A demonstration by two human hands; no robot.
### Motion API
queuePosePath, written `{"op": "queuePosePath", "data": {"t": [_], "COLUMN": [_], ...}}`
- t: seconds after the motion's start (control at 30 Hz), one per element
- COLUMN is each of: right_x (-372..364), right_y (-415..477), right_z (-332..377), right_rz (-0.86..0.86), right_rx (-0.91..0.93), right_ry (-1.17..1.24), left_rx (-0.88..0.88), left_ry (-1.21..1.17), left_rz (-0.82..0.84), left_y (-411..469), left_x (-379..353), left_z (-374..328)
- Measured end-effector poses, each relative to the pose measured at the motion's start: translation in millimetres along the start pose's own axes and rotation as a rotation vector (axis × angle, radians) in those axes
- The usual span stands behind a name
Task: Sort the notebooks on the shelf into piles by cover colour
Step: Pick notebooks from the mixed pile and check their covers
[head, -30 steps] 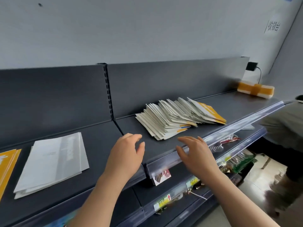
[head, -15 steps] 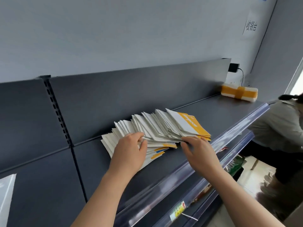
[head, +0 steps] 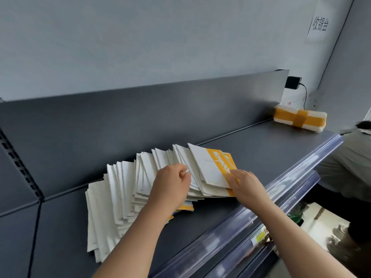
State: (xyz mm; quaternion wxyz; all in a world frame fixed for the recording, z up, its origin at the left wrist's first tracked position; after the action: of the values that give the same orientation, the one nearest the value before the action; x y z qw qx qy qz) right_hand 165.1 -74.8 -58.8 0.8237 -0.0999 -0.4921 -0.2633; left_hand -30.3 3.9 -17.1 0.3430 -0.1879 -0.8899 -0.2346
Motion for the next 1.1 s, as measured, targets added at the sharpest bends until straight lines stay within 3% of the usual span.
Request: {"op": "queuePosePath", "data": {"t": [0.17, 0.37, 0.6, 0.87, 1.1], "right_x": [-7.4, -8.1, -3.5, 0.1, -3.8], "right_y": [23.5, 26.2, 35.2, 31.6, 31.4], "right_z": [-15.1, -18.5, -29.6, -12.1, -9.4], "right_rz": [0.110, 0.204, 0.109, 0.259, 0.222], "right_rx": [0.242, 0.470, 0.349, 0.432, 0.422], "right_ry": [-0.007, 0.151, 0.280, 0.253, 0.327], "left_rx": [0.156, 0.324, 0.411, 0.473, 0.447], "left_ry": [0.041, 0.155, 0.089, 0.054, -0.069], "left_rz": [-0.054, -0.128, -0.227, -0.232, -0.332], "left_y": [20.9, 28.0, 22.3, 15.7, 6.0], "left_x": [-22.4, -30.9, -22.3, -21.8, -16.5], "left_z": [-9.3, -15.2, -7.4, -13.8, -10.3]}}
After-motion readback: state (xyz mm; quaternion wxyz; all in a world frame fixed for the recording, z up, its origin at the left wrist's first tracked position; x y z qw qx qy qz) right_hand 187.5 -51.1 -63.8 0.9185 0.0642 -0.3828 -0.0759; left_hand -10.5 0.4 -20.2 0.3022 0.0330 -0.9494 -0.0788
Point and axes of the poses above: each hand's wrist, its own y-axis towards the middle knuckle, its own x-axis out of the back of the hand, z = x × y, the point moved 3 cm from there along y, towards the middle knuckle, and after that the axes turned 2 degrees about z, right-handed, at the moved point
